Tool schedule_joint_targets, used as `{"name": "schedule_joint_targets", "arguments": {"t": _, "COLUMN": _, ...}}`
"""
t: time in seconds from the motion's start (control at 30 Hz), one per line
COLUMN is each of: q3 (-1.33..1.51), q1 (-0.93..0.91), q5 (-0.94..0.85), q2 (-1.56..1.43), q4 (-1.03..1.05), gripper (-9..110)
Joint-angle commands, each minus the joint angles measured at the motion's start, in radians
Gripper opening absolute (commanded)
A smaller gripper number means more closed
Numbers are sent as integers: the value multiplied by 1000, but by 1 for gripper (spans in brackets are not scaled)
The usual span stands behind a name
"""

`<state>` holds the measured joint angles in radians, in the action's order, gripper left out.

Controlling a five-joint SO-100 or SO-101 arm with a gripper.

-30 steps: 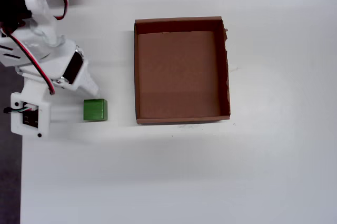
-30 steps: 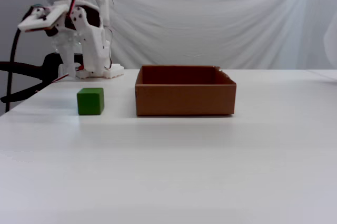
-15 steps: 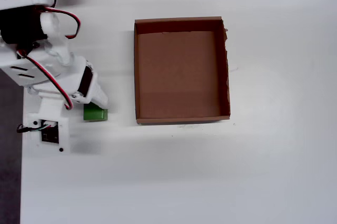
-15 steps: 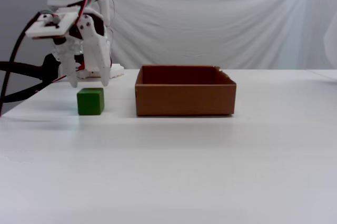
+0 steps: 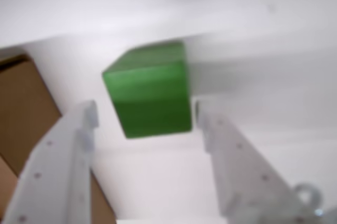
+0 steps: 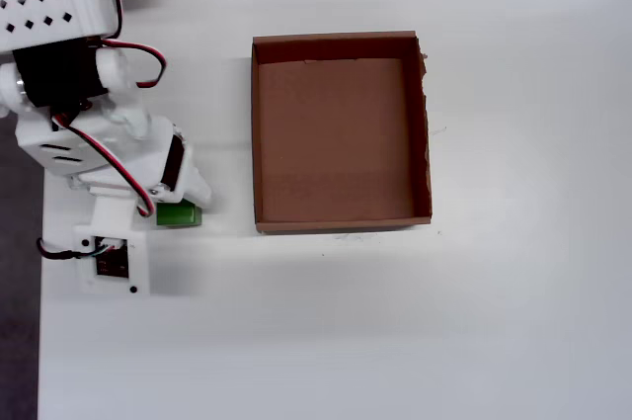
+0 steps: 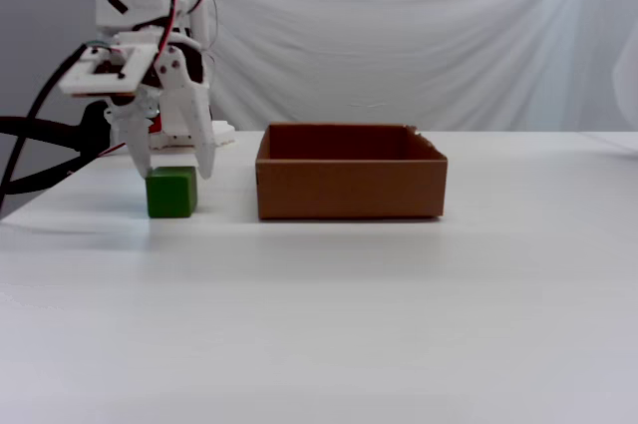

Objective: Grasp a green cube and put it in a box.

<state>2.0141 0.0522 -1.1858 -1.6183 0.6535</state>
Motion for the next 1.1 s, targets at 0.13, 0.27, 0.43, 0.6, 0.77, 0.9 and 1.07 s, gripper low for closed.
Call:
{"name": "schedule_joint_targets", "arguments": {"t": 0.13, "q3": -100, "q1": 8, "q5": -14, "q2": 64, "q4": -26, "gripper": 25}}
{"name": "schedule_joint_targets", "arguments": {"t": 0.27, "q3": -101, "q1": 8, "q5": -15, "q2": 112, "q4": -44, "gripper": 23}}
{"name": "schedule_joint_targets", "arguments": {"t": 0.43, "q3": -101, "q1": 8, "q5": -15, "q2": 115, "q4": -48, "gripper": 21}}
{"name": "schedule_joint_targets", "arguments": {"t": 0.6, "q3": -103, "q1": 5, "q5": -15, "q2": 118, "q4": -52, "gripper": 21}}
{"name": "schedule_joint_targets", "arguments": {"t": 0.77, "q3": -103, "q1": 5, "q5": -15, "q2": 110, "q4": -46, "gripper": 20}}
{"name": "schedule_joint_targets", "arguments": {"t": 0.9, "q3": -101, "q1": 5, "q5": -15, "q2": 101, "q4": -40, "gripper": 19}}
{"name": "schedule_joint_targets", "arguments": {"t": 1.07, "q3": -97, "q1": 5, "q5": -15, "q2": 100, "q4": -37, "gripper": 18}}
